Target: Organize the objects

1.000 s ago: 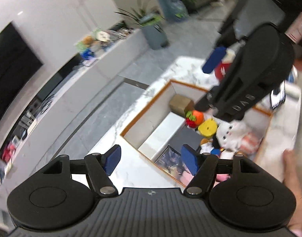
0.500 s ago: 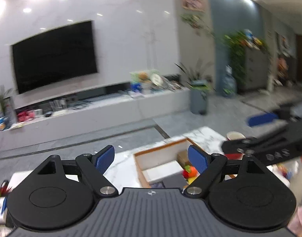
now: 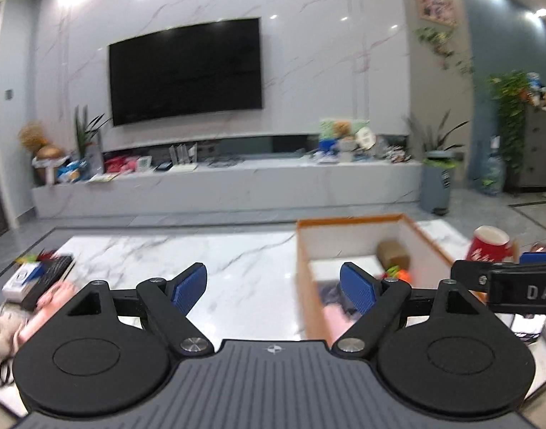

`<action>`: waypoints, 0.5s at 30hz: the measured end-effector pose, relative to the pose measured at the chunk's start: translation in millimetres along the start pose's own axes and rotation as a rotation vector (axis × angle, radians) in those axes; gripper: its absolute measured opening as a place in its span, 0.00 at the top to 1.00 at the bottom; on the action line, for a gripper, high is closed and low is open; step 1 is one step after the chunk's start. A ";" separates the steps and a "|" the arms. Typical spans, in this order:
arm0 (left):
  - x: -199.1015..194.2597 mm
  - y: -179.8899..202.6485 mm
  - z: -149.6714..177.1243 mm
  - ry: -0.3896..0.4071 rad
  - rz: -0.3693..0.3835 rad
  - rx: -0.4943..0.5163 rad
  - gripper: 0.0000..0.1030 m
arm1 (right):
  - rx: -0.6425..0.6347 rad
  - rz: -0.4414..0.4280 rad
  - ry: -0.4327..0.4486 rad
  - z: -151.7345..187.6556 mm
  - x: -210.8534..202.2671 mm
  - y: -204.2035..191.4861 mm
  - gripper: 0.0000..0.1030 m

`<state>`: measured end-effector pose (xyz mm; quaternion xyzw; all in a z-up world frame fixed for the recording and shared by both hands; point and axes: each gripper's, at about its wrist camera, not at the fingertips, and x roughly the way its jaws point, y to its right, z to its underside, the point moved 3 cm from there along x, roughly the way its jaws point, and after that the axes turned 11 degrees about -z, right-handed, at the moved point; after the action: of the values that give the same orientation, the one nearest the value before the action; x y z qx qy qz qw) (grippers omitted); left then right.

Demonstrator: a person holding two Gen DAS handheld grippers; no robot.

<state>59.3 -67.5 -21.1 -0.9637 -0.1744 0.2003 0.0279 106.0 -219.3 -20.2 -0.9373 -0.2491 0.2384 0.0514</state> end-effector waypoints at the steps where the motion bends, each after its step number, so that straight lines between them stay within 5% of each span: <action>1: 2.5 -1.2 5.7 -0.019 -0.005 -0.004 0.05 | -0.005 -0.005 0.000 5.9 4.3 -0.1 0.05; 6: 18.5 1.8 30.2 -0.107 -0.032 -0.006 0.05 | -0.087 0.013 -0.001 33.3 20.3 3.7 0.05; 15: 23.5 8.9 45.3 -0.150 -0.038 0.013 0.05 | -0.008 -0.018 -0.048 56.4 44.8 22.3 0.05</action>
<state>64.4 -68.4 -72.7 -0.9422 -0.1929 0.2727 0.0248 123.3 -218.0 -93.6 -0.9292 -0.2599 0.2592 0.0437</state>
